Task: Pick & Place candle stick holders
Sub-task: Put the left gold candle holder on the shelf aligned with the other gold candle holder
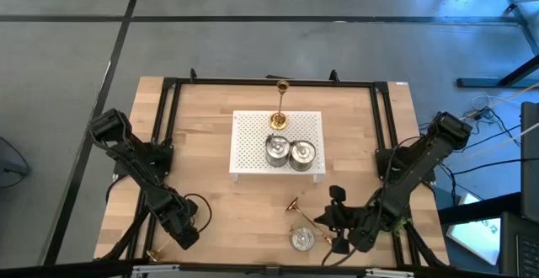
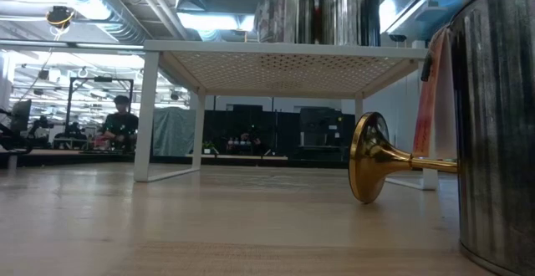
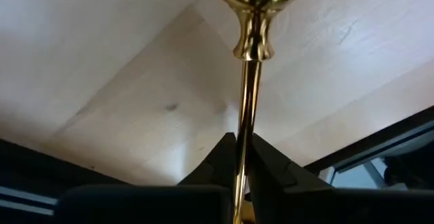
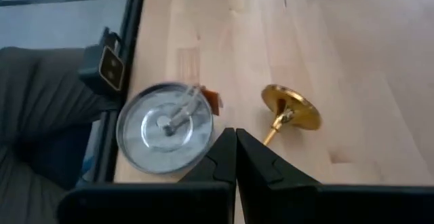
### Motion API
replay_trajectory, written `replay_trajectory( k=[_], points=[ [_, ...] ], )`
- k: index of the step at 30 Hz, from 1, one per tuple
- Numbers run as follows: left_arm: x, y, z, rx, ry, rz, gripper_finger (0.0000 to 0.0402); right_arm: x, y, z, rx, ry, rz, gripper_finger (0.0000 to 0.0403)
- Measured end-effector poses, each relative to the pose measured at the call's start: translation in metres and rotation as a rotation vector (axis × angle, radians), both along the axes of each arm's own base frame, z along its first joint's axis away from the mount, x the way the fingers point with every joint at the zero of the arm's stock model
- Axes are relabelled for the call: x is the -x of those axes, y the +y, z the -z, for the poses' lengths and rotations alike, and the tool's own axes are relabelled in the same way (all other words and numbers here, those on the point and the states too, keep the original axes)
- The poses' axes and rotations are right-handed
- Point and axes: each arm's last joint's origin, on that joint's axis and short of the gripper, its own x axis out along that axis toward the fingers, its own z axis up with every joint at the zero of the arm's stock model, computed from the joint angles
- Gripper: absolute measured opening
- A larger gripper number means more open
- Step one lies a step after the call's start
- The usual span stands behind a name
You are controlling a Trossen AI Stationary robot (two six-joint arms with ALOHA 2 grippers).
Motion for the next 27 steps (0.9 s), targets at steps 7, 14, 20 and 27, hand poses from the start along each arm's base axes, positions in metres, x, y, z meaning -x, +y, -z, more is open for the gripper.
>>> replay_trajectory(
  k=[7, 14, 20, 27],
  points=[
    [0.001, 0.004, -0.007, -0.027, -0.075, 0.002, 0.0012, -0.002, -0.001, 0.000, -0.024, 0.021, -0.020, 0.0003],
    [-0.008, 0.012, -0.021, -0.077, -0.290, -0.015, 0.0012, -0.002, -0.001, 0.000, -0.020, 0.018, -0.025, 0.0003],
    [-0.013, 0.028, -0.054, -0.143, -0.582, -0.038, 0.0012, -0.002, -0.001, 0.000, -0.005, 0.025, -0.030, 0.0004],
    [-0.012, 0.050, -0.123, -0.390, -1.071, 0.045, 0.0012, -0.001, -0.003, 0.001, 0.032, 0.029, -0.035, 0.0004]
  ],
)
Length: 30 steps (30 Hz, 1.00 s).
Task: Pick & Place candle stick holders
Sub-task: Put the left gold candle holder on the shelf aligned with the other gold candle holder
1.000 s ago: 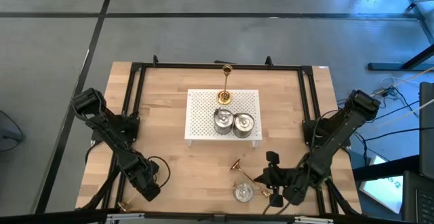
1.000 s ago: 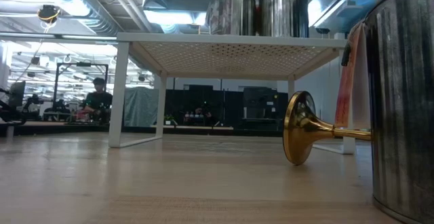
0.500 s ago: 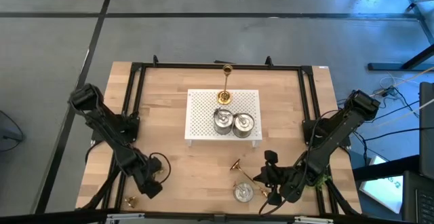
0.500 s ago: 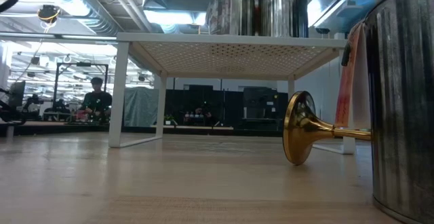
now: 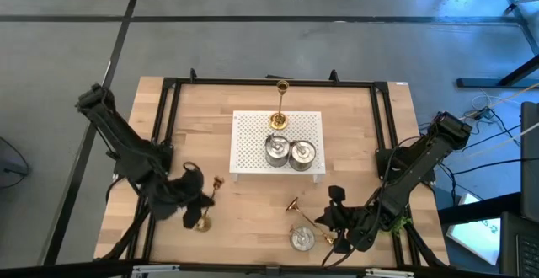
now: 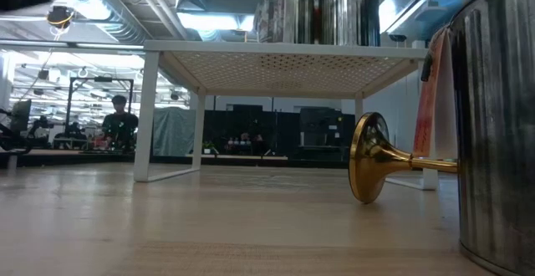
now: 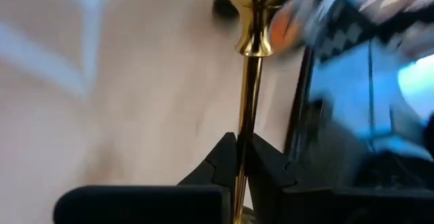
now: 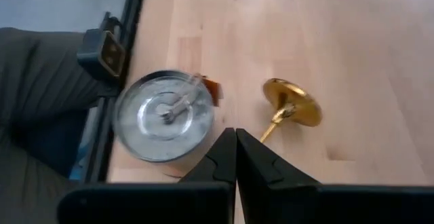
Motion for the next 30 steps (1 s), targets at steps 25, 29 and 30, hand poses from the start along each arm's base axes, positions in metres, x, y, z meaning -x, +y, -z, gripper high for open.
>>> replay_trajectory(
  k=[25, 29, 30],
  points=[
    [-0.024, 0.047, -0.088, -0.636, -0.406, -0.080, 0.0014, 0.004, -0.011, 0.001, 0.040, 0.128, -0.031, 0.0004],
    [-0.028, 0.051, -0.093, -0.636, -0.436, -0.116, 0.0014, -0.005, -0.010, -0.024, 0.011, 0.091, -0.106, 0.0004],
    [-0.029, 0.052, -0.094, -0.641, -0.445, -0.111, 0.0014, -0.008, -0.010, -0.031, 0.004, 0.077, -0.132, 0.0004]
  ],
)
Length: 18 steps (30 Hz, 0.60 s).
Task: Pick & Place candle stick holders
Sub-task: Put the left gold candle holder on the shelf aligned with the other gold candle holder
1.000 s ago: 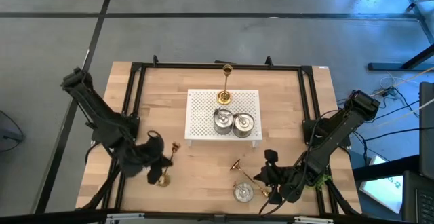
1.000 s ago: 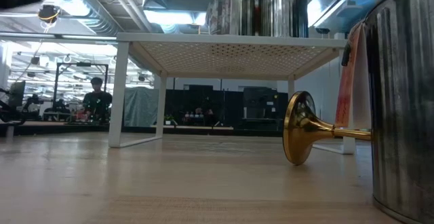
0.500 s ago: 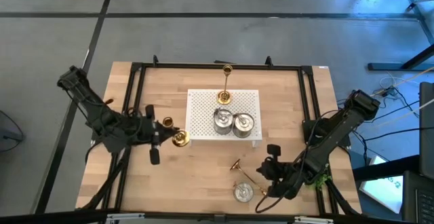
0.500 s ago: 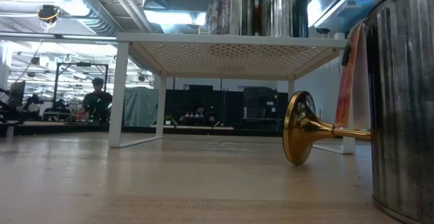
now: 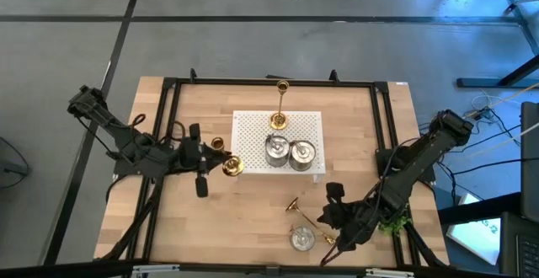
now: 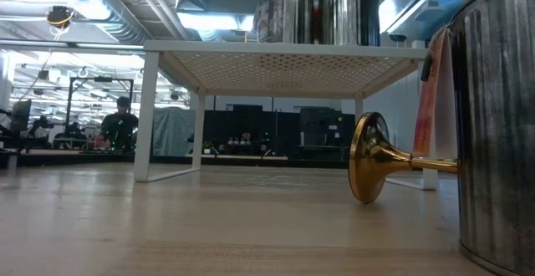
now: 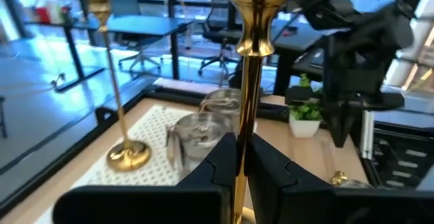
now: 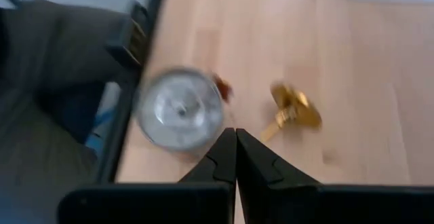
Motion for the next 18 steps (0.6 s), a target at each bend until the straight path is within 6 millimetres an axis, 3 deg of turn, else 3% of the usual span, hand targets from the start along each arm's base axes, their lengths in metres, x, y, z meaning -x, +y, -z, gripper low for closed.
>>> replay_trajectory(
  k=[6, 12, 18],
  points=[
    [-0.002, -0.001, -0.002, -0.024, -0.001, 0.072, 0.0014, -0.010, -0.006, -0.043, -0.033, -0.095, -0.117, 0.0004],
    [-0.001, -0.005, -0.009, -0.060, -0.041, 0.232, 0.0015, -0.024, -0.028, -0.093, -0.064, -0.226, -0.194, 0.0004],
    [-0.004, -0.003, -0.009, -0.058, -0.035, 0.300, 0.0015, -0.034, -0.054, -0.113, 0.012, -0.310, -0.205, 0.0004]
  ],
)
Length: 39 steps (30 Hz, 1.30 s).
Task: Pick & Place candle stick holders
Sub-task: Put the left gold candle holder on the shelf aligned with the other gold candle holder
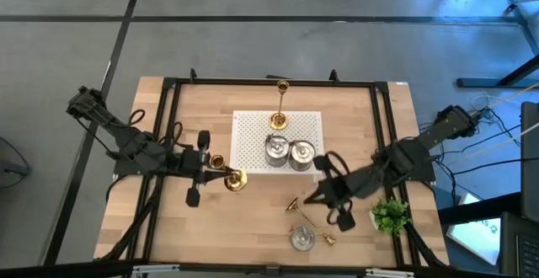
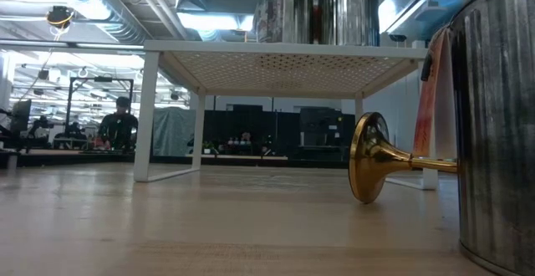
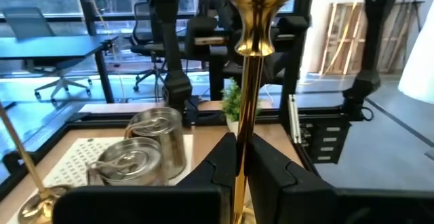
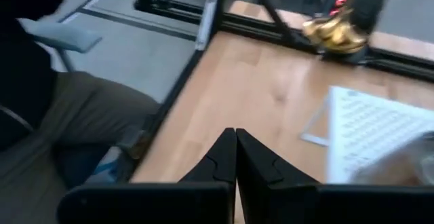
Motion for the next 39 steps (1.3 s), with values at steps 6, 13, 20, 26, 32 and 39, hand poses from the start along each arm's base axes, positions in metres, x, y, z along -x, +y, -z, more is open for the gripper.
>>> replay_trajectory(
  k=[6, 13, 20, 26, 32, 39],
  points=[
    [-0.007, 0.009, 0.003, 0.040, 0.025, 0.003, 0.0015, -0.009, -0.014, 0.006, 0.017, 0.021, -0.018, 0.0004],
    [-0.021, 0.007, 0.013, 0.032, 0.063, -0.001, 0.0015, -0.010, -0.012, 0.009, -0.042, -0.038, -0.181, 0.0004],
    [-0.035, -0.003, 0.018, 0.055, 0.048, 0.085, 0.0015, -0.003, -0.020, 0.012, -0.095, -0.207, -0.195, 0.0004],
    [-0.043, -0.010, 0.018, 0.063, 0.008, 0.192, 0.0015, -0.010, -0.031, 0.020, -0.141, -0.320, -0.195, 0.0004],
    [-0.050, -0.012, 0.019, 0.053, -0.027, 0.235, 0.0015, -0.013, -0.033, 0.016, -0.152, -0.388, -0.235, 0.0004],
    [-0.063, 0.005, 0.015, 0.061, -0.086, 0.310, 0.0015, -0.013, -0.030, 0.006, -0.199, -0.475, -0.238, 0.0004]
  ],
)
